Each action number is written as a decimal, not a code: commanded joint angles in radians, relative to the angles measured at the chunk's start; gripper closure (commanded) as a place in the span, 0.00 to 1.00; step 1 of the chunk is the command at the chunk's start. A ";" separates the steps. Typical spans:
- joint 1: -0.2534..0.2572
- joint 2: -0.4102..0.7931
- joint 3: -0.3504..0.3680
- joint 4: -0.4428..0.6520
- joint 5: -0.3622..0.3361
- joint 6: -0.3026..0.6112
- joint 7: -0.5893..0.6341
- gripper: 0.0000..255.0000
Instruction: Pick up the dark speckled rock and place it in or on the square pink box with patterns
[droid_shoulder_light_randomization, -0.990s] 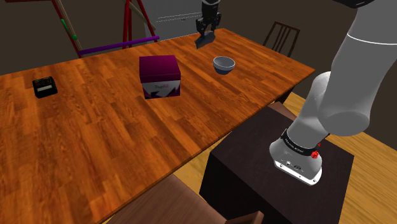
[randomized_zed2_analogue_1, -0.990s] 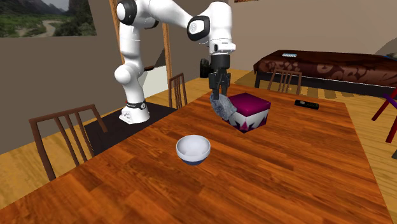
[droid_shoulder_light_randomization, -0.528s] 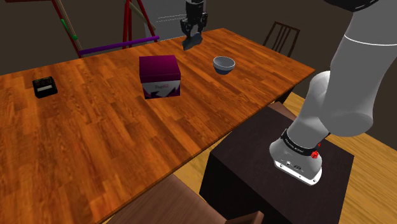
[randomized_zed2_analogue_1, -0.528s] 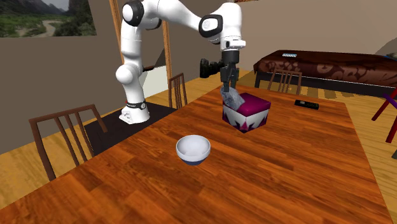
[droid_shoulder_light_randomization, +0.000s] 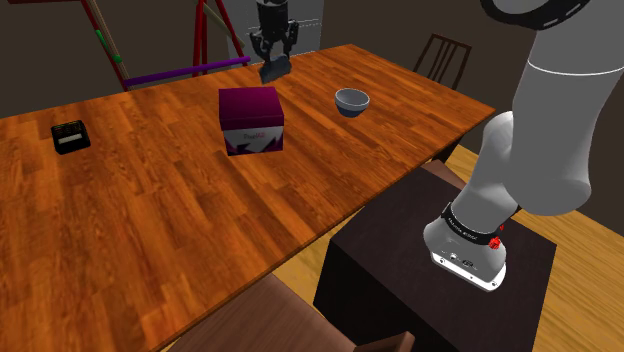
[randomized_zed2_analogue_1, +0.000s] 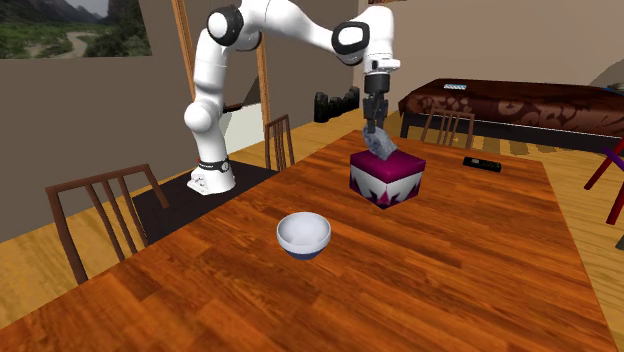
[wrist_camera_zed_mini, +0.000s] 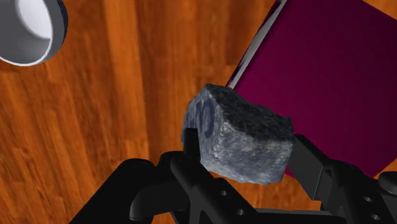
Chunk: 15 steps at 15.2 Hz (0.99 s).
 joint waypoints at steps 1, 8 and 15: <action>0.021 0.028 0.014 0.054 0.006 -0.035 0.034 1.00; 0.057 0.124 0.046 0.169 0.027 -0.074 0.105 1.00; 0.060 0.136 0.049 0.093 0.027 0.012 0.119 1.00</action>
